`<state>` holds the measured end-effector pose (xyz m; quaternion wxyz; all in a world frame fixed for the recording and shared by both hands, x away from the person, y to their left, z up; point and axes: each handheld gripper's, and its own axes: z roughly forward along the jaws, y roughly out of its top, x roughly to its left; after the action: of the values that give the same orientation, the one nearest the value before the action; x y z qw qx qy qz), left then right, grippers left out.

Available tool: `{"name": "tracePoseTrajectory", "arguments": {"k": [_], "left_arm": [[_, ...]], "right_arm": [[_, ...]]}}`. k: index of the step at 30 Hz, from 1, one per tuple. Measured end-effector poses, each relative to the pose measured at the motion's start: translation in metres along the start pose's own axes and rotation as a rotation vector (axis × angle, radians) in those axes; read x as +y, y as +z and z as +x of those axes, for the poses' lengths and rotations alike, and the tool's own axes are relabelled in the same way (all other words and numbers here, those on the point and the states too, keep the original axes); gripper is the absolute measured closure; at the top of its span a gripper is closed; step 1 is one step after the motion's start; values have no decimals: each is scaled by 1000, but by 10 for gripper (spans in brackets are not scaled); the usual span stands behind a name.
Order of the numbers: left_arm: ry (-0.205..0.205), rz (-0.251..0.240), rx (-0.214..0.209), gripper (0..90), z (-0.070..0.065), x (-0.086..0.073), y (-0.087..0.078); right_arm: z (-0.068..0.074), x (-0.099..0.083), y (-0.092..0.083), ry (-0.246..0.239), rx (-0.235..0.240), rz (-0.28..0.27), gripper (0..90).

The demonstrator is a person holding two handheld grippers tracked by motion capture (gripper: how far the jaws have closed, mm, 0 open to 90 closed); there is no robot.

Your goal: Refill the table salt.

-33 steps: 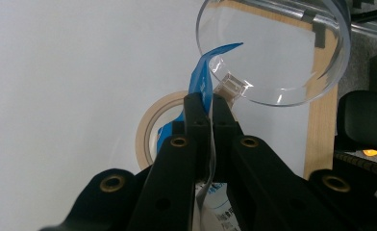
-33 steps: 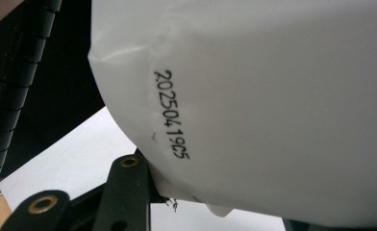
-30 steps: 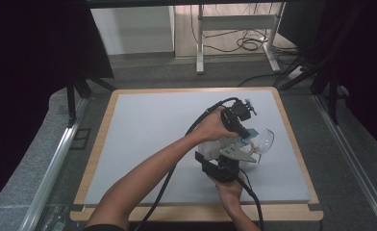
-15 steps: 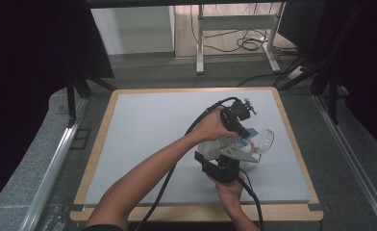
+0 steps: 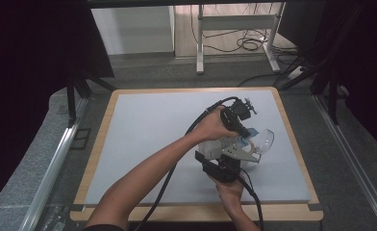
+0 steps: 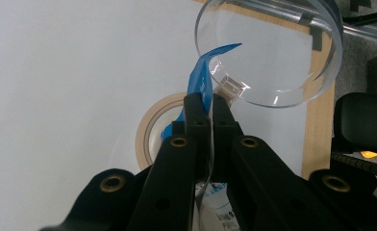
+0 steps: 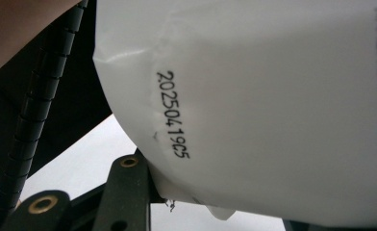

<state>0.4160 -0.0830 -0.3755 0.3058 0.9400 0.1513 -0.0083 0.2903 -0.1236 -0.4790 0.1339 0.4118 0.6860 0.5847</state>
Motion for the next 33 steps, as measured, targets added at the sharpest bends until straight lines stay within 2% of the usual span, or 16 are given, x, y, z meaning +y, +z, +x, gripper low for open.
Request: {"name": "tracePoseTrajectory", "arguments": {"k": [33], "left_arm": [[-1, -2, -2, 899, -1, 0, 0]], "right_arm": [[0, 1, 0, -9, -2, -4, 599]]}}
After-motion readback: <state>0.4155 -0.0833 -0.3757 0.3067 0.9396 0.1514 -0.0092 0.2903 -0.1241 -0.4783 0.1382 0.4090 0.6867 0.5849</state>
